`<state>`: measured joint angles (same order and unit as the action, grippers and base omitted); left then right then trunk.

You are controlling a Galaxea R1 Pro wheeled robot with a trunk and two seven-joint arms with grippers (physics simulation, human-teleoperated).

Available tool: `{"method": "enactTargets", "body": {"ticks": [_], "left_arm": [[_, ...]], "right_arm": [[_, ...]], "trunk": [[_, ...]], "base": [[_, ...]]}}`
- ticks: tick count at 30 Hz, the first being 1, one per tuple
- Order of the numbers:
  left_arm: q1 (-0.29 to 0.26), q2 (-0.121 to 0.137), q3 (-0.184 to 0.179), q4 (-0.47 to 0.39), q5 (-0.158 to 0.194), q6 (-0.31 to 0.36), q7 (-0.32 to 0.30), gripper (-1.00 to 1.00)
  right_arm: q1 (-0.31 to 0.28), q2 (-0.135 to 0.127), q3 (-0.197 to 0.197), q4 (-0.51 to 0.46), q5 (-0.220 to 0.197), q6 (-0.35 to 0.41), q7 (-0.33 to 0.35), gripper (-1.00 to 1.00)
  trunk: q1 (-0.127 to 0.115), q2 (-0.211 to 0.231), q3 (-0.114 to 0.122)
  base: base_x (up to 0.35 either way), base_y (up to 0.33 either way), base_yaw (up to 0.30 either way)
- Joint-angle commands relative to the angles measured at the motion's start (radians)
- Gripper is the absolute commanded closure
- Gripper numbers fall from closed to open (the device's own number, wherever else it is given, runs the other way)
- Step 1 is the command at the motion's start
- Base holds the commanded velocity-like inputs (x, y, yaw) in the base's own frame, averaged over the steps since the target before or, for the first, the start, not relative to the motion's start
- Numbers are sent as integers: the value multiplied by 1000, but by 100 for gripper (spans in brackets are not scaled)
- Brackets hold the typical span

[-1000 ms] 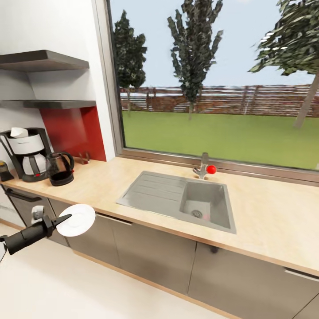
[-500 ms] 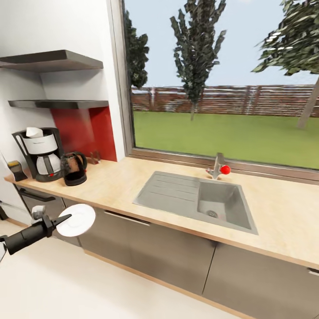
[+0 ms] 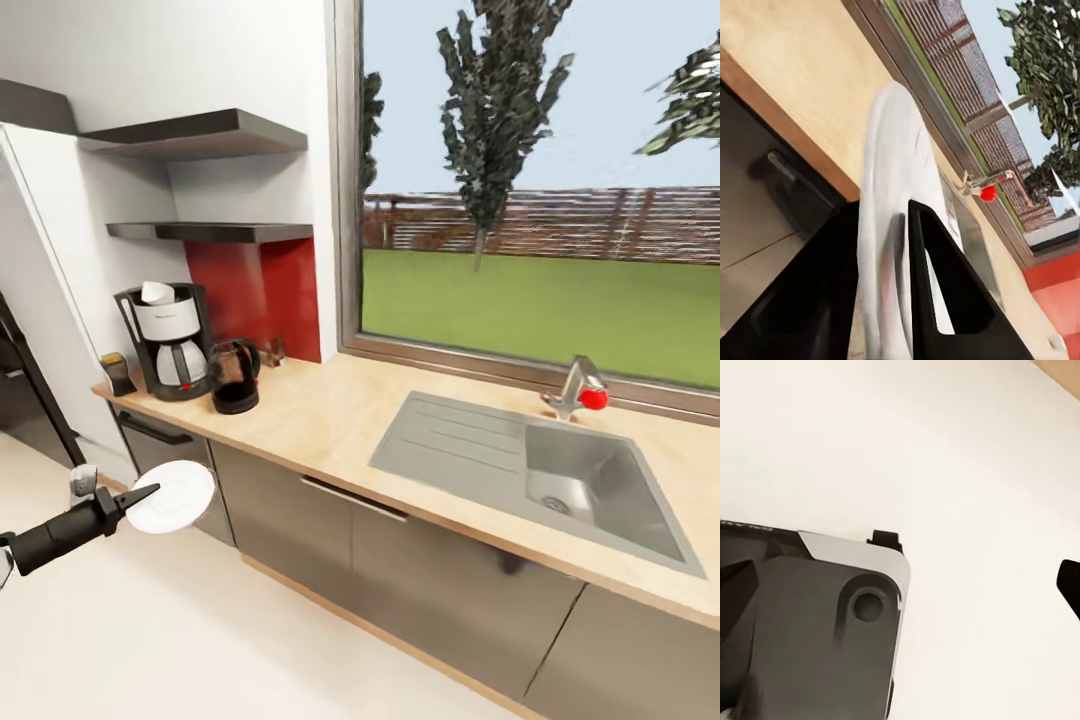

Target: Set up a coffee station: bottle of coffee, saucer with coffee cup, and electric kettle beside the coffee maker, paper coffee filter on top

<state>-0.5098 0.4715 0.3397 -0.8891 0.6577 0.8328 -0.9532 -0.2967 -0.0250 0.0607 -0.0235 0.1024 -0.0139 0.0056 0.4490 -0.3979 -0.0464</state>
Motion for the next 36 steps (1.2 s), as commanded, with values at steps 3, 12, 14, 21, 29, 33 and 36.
{"method": "enactTargets", "body": {"ticks": [3,12,14,21,29,33,36], "left_arm": [[-1,1,27,1,0,3,2,100],[0,0,171,2,-53,3,117,100],[1,0,190,2,-57,3,135,100],[1,-2,201,2,-59,2,166,100],[1,-2,203,2,-57,2,234,100],[1,-2,203,2,-56,2,236,100],[1,-2,203,2,-56,2,237,100]], "right_arm": [[1,-1,5,0,7,-2,1,-100],[9,0,5,0,8,-4,2,-100],[11,0,5,0,8,-5,2,-100],[11,0,5,0,7,-5,2,-100],[11,-1,5,0,7,-6,1,-100],[11,0,5,0,7,-6,1,-100],[11,0,5,-1,7,-6,1,-100]], "trunk": [[1,-2,-3],[1,-2,-3],[1,-2,-3],[1,-2,-3],[1,-2,-3],[1,-2,-3],[1,-2,-3]], "base": [[232,244,43],[240,237,3],[241,236,0],[226,241,0],[164,275,0],[123,293,0],[117,295,0]]}}
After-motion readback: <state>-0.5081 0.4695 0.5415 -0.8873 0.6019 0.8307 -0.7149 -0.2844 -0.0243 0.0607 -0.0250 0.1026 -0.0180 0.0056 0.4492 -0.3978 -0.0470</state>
